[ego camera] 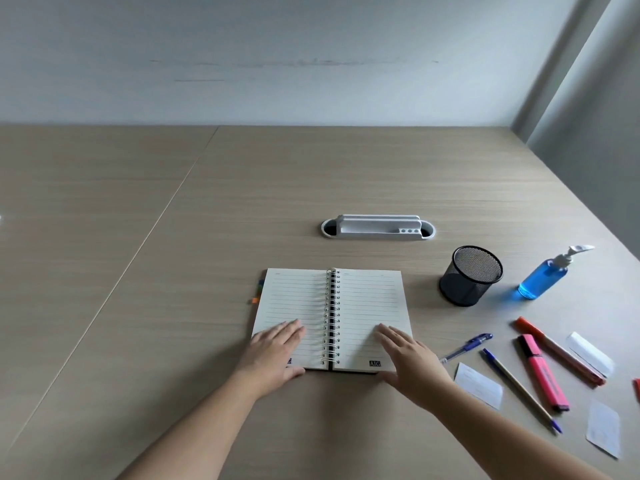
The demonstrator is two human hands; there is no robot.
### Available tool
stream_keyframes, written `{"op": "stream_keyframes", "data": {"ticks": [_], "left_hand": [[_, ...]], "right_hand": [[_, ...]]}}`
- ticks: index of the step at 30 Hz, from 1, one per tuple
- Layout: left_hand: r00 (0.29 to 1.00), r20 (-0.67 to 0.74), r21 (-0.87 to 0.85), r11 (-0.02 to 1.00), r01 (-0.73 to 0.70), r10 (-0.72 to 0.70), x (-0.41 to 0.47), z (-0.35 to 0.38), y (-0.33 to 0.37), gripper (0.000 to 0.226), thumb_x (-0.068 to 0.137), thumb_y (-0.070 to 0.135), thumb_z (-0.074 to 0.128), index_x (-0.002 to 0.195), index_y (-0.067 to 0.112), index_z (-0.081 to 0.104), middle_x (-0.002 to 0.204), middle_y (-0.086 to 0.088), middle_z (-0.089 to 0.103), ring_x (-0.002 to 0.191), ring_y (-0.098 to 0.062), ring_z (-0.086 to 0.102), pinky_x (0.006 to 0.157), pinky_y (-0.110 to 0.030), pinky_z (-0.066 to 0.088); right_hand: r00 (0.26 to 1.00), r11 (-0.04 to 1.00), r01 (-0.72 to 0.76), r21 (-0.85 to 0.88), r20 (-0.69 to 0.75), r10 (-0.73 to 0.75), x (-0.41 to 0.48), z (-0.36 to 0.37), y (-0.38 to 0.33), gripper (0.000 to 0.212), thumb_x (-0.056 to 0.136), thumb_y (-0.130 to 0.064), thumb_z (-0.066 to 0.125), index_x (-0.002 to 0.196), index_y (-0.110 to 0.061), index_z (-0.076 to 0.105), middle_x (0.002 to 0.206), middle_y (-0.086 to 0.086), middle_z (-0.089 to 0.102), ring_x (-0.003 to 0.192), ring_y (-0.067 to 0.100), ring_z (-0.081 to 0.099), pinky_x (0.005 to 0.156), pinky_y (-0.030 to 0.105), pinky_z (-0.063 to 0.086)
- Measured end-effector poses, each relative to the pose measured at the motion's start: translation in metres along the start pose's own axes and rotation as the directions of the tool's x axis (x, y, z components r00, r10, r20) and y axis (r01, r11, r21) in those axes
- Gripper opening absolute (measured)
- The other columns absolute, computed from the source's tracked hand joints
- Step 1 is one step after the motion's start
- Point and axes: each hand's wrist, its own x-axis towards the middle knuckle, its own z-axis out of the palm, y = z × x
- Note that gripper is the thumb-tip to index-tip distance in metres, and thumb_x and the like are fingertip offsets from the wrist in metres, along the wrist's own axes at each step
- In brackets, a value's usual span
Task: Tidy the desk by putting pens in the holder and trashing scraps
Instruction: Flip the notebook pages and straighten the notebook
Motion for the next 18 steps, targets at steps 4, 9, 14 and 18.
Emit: {"op": "stream_keyframes", "data": {"ticks": [4,9,14,18], "left_hand": [[0.999,0.026,0.029,0.999,0.042,-0.043,0.033,-0.016,0.003,0.077,0.091,0.05,0.045,0.151,0.025,0.005,0.162,0.009,-0.001,0.149,-0.011,0.002,0.121,-0.037,0.014],[0.992,0.059,0.013,0.994,0.106,-0.107,0.075,-0.031,0.012,0.077,0.092,0.049,0.044,0.152,0.024,0.003,0.162,0.008,-0.003,0.15,-0.013,0.002,0.121,-0.039,0.015],[0.991,0.048,0.049,0.991,0.121,-0.124,0.11,-0.039,0.01,0.079,0.092,0.052,0.041,0.151,0.019,-0.001,0.162,0.004,-0.004,0.15,-0.017,0.001,0.122,-0.036,0.012],[0.981,0.096,0.046,0.985,0.166,-0.17,0.117,-0.029,0.018,0.077,0.094,0.051,0.038,0.151,0.019,-0.002,0.162,0.003,-0.006,0.15,-0.018,0.001,0.122,-0.038,0.015]], "right_hand": [[1.0,1.0,-0.006,-0.001,-0.004,0.006,0.029,-0.016,0.013,0.076,0.085,-0.039,0.058,0.147,-0.021,0.018,0.159,-0.008,0.014,0.146,0.011,0.014,0.115,0.03,0.024],[0.999,0.999,-0.044,0.022,-0.015,0.044,0.067,-0.037,0.039,0.077,0.085,-0.037,0.061,0.147,-0.02,0.019,0.159,-0.007,0.016,0.146,0.011,0.016,0.114,0.031,0.029],[0.999,0.999,-0.036,0.006,0.001,0.036,0.102,-0.048,0.058,0.082,0.081,-0.037,0.065,0.147,-0.021,0.019,0.159,-0.004,0.018,0.145,0.016,0.018,0.114,0.038,0.03],[0.998,0.998,-0.055,0.02,0.03,0.054,0.107,-0.035,0.067,0.083,0.082,-0.036,0.065,0.148,-0.021,0.017,0.159,-0.006,0.017,0.146,0.012,0.016,0.115,0.036,0.028]]}}
